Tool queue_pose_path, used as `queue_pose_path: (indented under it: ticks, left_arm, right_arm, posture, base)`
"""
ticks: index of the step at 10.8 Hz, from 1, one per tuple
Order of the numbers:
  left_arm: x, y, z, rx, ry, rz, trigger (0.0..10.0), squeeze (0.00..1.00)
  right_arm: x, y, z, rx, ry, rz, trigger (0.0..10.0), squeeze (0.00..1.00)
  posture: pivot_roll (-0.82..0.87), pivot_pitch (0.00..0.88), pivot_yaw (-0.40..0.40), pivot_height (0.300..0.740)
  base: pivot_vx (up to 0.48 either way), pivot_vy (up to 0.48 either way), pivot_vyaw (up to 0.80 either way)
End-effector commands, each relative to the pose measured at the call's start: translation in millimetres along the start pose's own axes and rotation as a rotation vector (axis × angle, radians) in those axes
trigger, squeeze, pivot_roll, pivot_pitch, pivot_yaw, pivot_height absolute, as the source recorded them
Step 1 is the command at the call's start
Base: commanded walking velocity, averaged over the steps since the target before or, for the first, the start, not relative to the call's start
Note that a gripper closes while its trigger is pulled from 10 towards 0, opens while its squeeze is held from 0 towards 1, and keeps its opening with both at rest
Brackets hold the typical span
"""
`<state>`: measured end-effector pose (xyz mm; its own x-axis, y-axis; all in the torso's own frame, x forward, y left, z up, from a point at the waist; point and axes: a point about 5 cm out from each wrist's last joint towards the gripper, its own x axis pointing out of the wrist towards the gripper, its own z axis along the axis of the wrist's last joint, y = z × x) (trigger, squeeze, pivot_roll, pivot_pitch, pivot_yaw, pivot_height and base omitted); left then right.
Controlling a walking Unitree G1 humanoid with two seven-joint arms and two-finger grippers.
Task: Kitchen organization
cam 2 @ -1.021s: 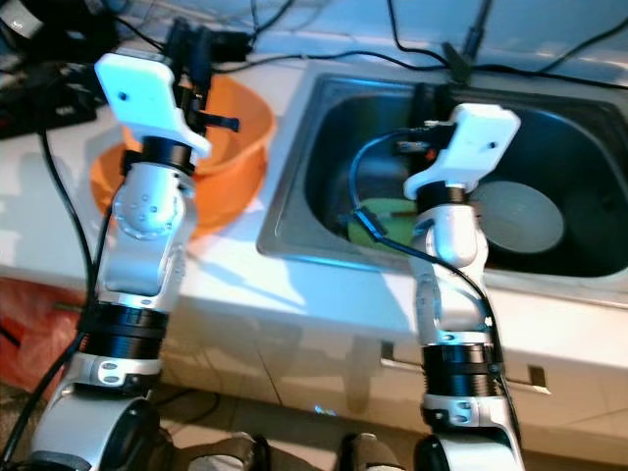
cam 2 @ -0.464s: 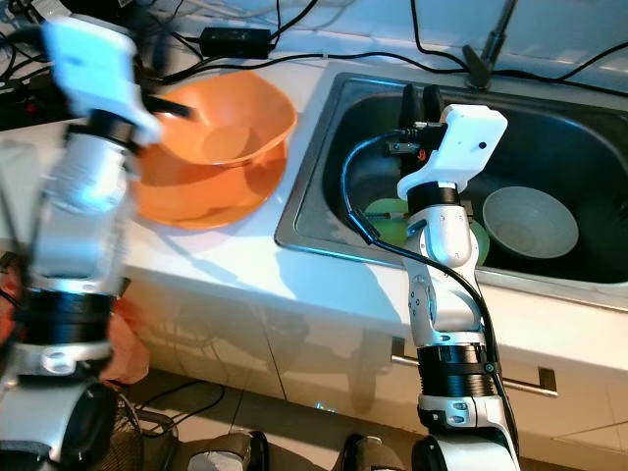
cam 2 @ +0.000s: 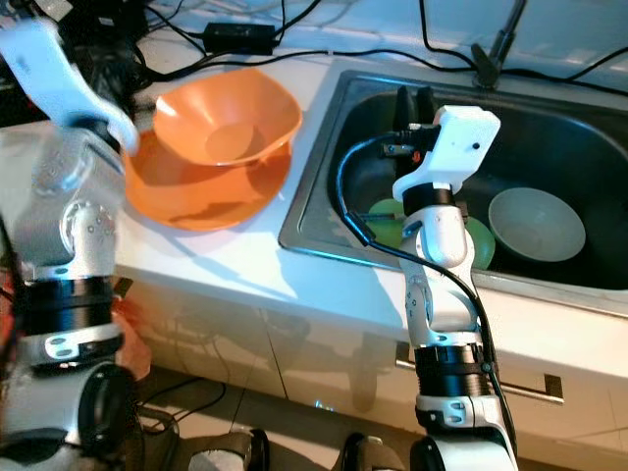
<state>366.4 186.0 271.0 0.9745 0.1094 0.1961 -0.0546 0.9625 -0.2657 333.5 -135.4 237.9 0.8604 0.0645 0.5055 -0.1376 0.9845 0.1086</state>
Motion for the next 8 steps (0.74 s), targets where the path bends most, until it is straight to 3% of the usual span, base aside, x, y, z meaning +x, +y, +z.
queue_pose_path:
  ticks: [1, 2, 4, 6, 7, 8]
  left_arm:
    - [-2.0, 0.0, -16.0, 0.007, 0.097, -0.001, 10.0, 0.08]
    - [-3.3, -0.8, -20.5, 0.019, 0.14, -0.003, 10.0, 0.0]
    - [-3.8, 1.3, -19.5, 0.043, 0.18, 0.021, 10.0, 0.0]
    - [-4.1, 9.2, -9.8, 0.048, 0.155, 0.096, 10.0, 0.0]
    - [-4.4, 11.5, -6.7, 0.039, 0.136, 0.116, 10.0, 1.0]
    - [-5.3, 13.4, -8.5, 0.033, 0.153, 0.13, 10.0, 1.0]
  right_arm:
    - [1.2, 1.8, 1.9, 0.0, -0.009, 0.012, 10.0, 0.0]
    - [1.0, 2.5, 1.9, 0.0, -0.009, 0.017, 10.0, 0.0]
    - [0.9, 3.5, 1.7, 0.002, -0.007, 0.02, 10.0, 0.0]
    - [0.5, 4.0, 0.9, 0.002, -0.003, 0.024, 10.0, 0.0]
    - [0.6, 3.4, 0.8, 0.002, -0.002, 0.023, 10.0, 0.0]
    - [0.7, 3.2, 0.8, 0.002, -0.001, 0.023, 10.0, 0.0]
  posture:
    - [0.14, 0.157, 0.018, 0.74]
    - [0.14, 0.157, 0.018, 0.74]
    - [0.15, 0.163, 0.017, 0.74]
    - [0.15, 0.171, 0.014, 0.74]
    - [0.15, 0.172, 0.013, 0.74]
    - [0.15, 0.173, 0.012, 0.74]
  base:
    - [0.0, 0.0, 0.0]
    - [0.0, 0.0, 0.0]
    - [0.0, 0.0, 0.0]
    - [0.0, 0.0, 0.0]
    - [0.0, 0.0, 0.0]
    - [0.0, 0.0, 0.0]
